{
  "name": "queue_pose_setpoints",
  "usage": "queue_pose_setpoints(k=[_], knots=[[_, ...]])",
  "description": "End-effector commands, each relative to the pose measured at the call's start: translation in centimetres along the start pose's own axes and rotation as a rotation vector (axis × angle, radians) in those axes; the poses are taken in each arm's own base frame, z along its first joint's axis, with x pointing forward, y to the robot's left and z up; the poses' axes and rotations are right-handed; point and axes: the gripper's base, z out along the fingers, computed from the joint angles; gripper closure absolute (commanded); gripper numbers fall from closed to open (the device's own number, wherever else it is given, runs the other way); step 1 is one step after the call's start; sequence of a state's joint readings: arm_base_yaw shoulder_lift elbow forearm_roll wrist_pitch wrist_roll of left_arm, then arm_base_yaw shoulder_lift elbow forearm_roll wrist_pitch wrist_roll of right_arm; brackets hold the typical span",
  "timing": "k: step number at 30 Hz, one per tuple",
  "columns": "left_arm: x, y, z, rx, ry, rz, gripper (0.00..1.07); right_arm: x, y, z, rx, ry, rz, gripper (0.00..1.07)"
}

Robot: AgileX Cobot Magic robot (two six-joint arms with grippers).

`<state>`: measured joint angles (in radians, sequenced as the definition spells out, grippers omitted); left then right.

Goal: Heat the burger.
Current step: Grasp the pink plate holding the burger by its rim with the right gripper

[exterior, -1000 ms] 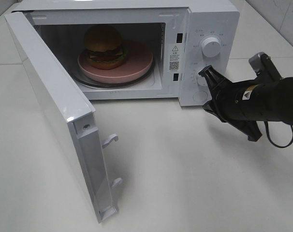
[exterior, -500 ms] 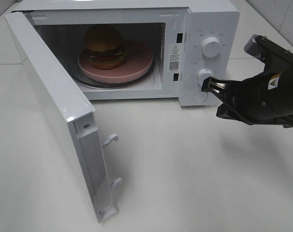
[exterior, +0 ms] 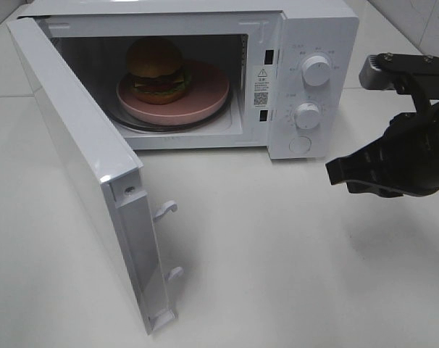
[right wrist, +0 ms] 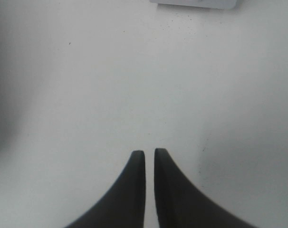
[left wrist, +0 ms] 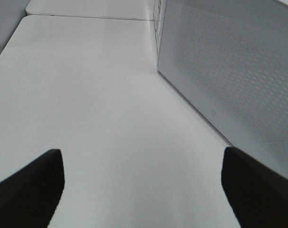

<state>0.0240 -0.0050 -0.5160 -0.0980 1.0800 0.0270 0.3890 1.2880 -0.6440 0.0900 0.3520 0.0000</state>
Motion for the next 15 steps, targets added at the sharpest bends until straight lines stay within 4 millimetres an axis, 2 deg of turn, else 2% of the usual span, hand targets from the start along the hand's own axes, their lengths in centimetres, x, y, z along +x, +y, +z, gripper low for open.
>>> queue_pose_setpoints(k=[1, 2, 4, 5, 6, 7, 8, 10, 11, 13, 15], knots=[[-0.1, 0.0, -0.1, 0.001, -0.017, -0.008, 0.25, -0.1, 0.0, -1.0, -0.001, 0.011, -0.199, 0.99], [-0.1, 0.0, -0.1, 0.001, -0.017, -0.008, 0.25, -0.1, 0.0, -1.0, -0.001, 0.011, -0.199, 0.99], [-0.1, 0.0, -0.1, 0.001, -0.017, -0.008, 0.25, -0.4, 0.1, -1.6, -0.011, 0.041, -0.395, 0.98], [-0.1, 0.0, -0.1, 0.001, -0.017, -0.008, 0.25, -0.4, 0.1, -1.6, -0.011, 0.041, -0.395, 0.98], [-0.1, 0.0, -0.1, 0.001, -0.017, -0.008, 0.25, -0.7, 0.1, -1.9, -0.020, 0.061, -0.533, 0.98], [-0.1, 0.0, -0.1, 0.001, -0.017, -0.008, 0.25, -0.7, 0.1, -1.9, -0.020, 0.061, -0.533, 0.98], [-0.1, 0.0, -0.1, 0.001, -0.017, -0.008, 0.25, -1.0, 0.2, -2.1, -0.028, 0.072, -0.656, 0.98], [-0.1, 0.0, -0.1, 0.001, -0.017, -0.008, 0.25, -1.1, 0.2, -2.2, -0.028, 0.073, -0.711, 0.98], [-0.1, 0.0, -0.1, 0.001, -0.017, -0.008, 0.25, -1.4, 0.1, -2.4, -0.023, 0.074, -0.830, 0.98], [-0.1, 0.0, -0.1, 0.001, -0.017, -0.008, 0.25, -1.5, 0.0, -2.4, -0.016, 0.078, -0.885, 0.98], [-0.1, 0.0, -0.1, 0.001, -0.017, -0.008, 0.25, -1.6, -0.3, -2.6, 0.008, 0.103, -1.027, 0.98]])
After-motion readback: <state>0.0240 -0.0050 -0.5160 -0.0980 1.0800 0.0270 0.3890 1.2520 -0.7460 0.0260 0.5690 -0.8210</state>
